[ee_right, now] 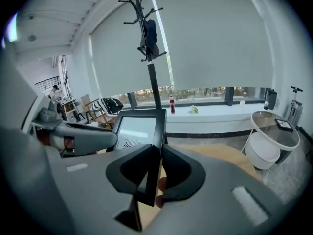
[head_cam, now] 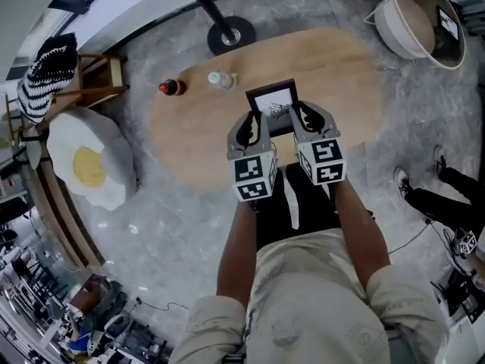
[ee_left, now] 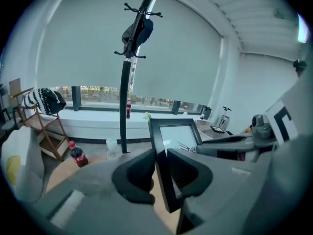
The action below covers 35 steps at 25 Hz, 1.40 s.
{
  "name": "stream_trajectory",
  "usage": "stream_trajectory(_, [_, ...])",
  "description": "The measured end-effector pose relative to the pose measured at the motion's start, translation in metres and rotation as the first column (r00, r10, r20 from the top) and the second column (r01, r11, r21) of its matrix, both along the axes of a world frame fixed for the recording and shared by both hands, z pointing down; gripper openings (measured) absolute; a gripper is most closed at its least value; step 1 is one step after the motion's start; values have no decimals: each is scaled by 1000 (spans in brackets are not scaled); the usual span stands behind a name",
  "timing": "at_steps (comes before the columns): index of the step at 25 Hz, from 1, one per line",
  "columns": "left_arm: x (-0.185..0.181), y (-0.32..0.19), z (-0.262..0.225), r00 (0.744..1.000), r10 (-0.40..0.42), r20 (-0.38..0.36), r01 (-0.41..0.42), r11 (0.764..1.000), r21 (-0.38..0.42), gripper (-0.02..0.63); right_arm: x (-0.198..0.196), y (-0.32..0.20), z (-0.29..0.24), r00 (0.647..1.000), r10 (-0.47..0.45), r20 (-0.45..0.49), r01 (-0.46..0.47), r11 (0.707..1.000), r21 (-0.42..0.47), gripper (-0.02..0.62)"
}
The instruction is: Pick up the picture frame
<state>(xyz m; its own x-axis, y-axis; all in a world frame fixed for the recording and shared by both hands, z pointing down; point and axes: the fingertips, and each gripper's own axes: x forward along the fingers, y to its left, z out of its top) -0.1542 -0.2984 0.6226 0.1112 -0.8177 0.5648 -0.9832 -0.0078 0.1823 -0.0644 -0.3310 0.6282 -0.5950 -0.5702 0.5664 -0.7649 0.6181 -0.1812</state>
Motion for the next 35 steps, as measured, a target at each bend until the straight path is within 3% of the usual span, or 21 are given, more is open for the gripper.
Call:
stream_trajectory(11, [3,-25,-123,992,41,117,-65,975,210,92,4,-26,-126,995,36,91,-55,976,209,74])
stream_trajectory(20, [3,-40,-222,975,35,220,-120,914,388,92,4,-40,-220,989,23,149,-79,921,382,75])
stream_trajectory(25, [1,-42,-273,968,8,252,-132,869,478,94,2,-42,-274,985,-2,172,-82,873,481,74])
stream_trajectory(35, [-12,-40,-381,947,-71,314,-155,752,641,94,-12,-43,-382,970,-54,236,-115,756,645,74])
